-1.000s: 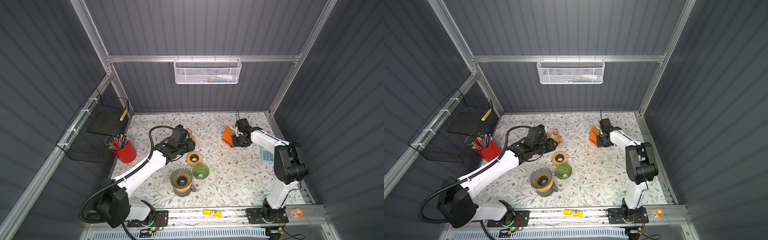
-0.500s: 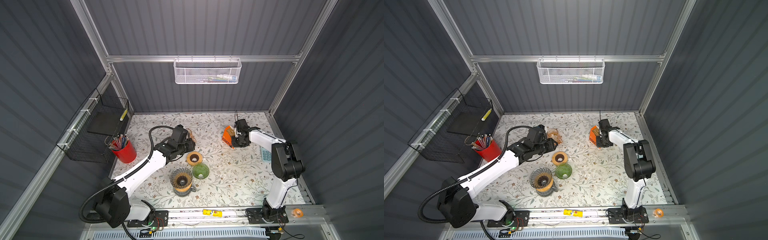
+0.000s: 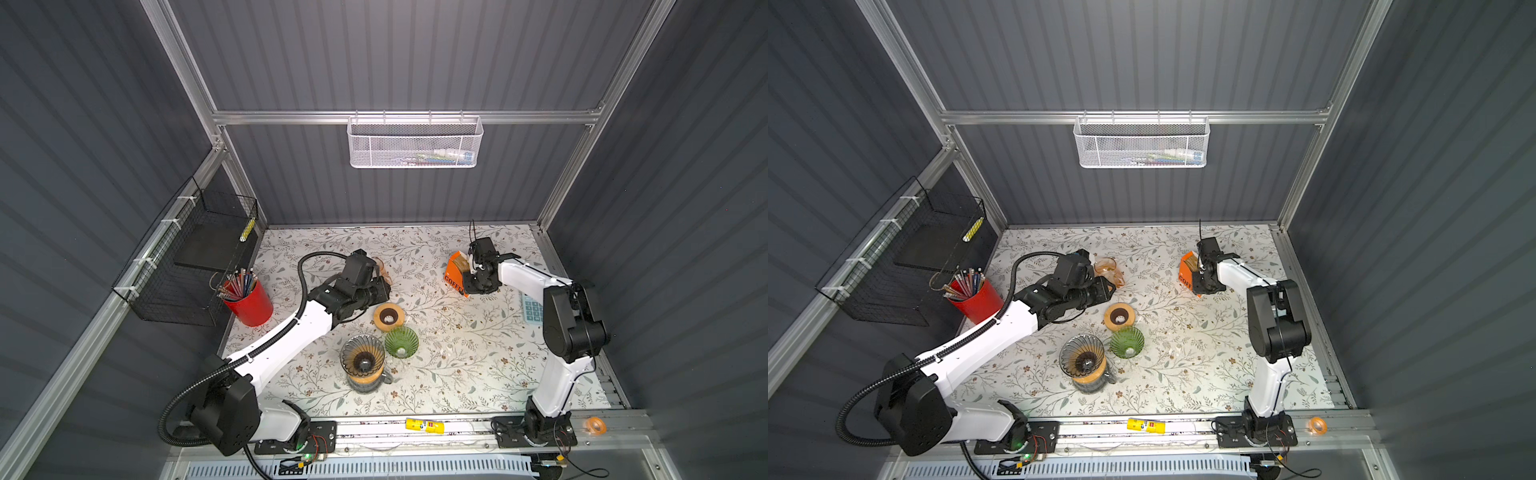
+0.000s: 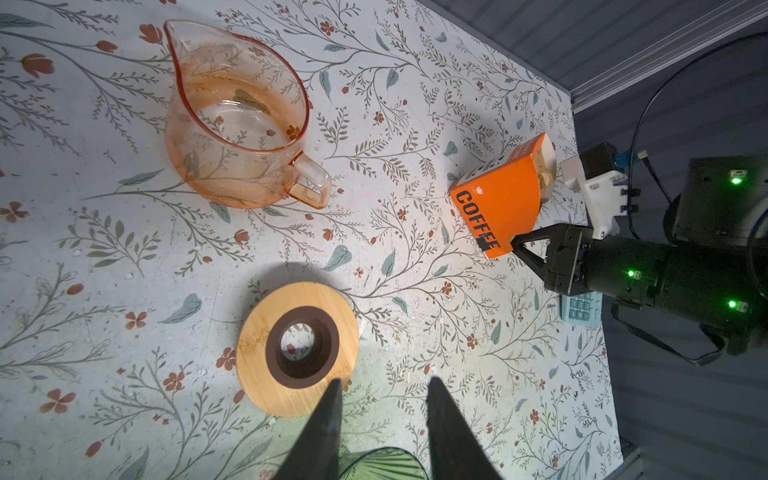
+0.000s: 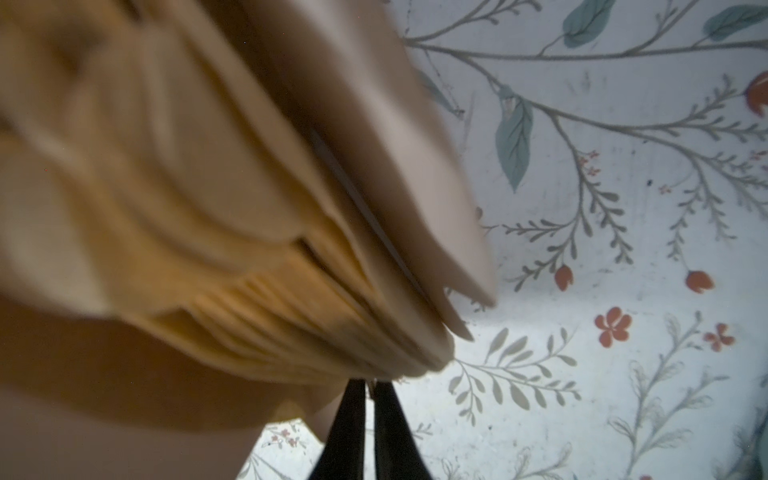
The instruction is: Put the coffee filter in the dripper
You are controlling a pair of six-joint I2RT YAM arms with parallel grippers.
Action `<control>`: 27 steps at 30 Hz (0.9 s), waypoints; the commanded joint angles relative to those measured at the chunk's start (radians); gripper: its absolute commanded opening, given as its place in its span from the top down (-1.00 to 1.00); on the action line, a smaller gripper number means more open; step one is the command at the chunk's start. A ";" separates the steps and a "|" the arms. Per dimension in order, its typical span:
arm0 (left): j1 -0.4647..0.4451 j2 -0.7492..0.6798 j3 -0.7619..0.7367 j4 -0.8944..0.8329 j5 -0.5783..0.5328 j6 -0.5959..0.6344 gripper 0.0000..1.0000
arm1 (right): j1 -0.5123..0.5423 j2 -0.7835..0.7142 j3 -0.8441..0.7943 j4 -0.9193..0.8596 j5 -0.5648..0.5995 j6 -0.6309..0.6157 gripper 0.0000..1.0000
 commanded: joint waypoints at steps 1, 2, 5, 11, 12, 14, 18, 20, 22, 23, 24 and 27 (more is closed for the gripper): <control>0.000 -0.011 -0.002 -0.007 0.003 0.017 0.29 | 0.003 0.009 0.024 0.001 0.002 -0.005 0.85; 0.000 -0.011 -0.003 -0.007 0.004 0.016 0.29 | 0.003 0.008 0.022 0.000 0.002 -0.005 0.88; 0.000 -0.012 -0.004 -0.007 0.002 0.017 0.29 | 0.003 0.004 0.021 0.000 0.001 -0.004 0.98; 0.001 -0.012 -0.004 -0.007 0.002 0.017 0.29 | 0.005 -0.029 0.006 -0.006 -0.001 0.005 1.00; 0.000 -0.012 -0.005 -0.007 0.002 0.017 0.29 | 0.005 -0.040 -0.002 -0.006 -0.001 0.007 1.00; 0.000 -0.013 -0.005 -0.006 0.004 0.016 0.29 | 0.005 -0.059 -0.012 -0.008 0.000 0.009 1.00; 0.000 -0.014 -0.008 -0.004 0.002 0.016 0.29 | 0.005 -0.093 -0.031 -0.016 0.004 0.008 1.00; 0.000 -0.014 -0.007 -0.004 0.003 0.015 0.29 | 0.005 -0.101 -0.037 -0.020 0.008 0.007 1.00; 0.000 -0.014 -0.009 -0.001 0.004 0.014 0.29 | 0.005 -0.105 -0.041 -0.022 0.013 0.006 1.00; 0.000 -0.014 -0.009 -0.001 0.006 0.014 0.29 | 0.005 -0.106 -0.041 -0.025 0.013 0.005 1.00; 0.000 -0.015 -0.010 -0.001 0.006 0.014 0.29 | 0.005 -0.106 -0.041 -0.028 0.015 0.007 1.00; 0.000 -0.021 -0.013 -0.001 0.006 0.011 0.29 | 0.004 -0.107 -0.044 -0.033 0.012 0.013 1.00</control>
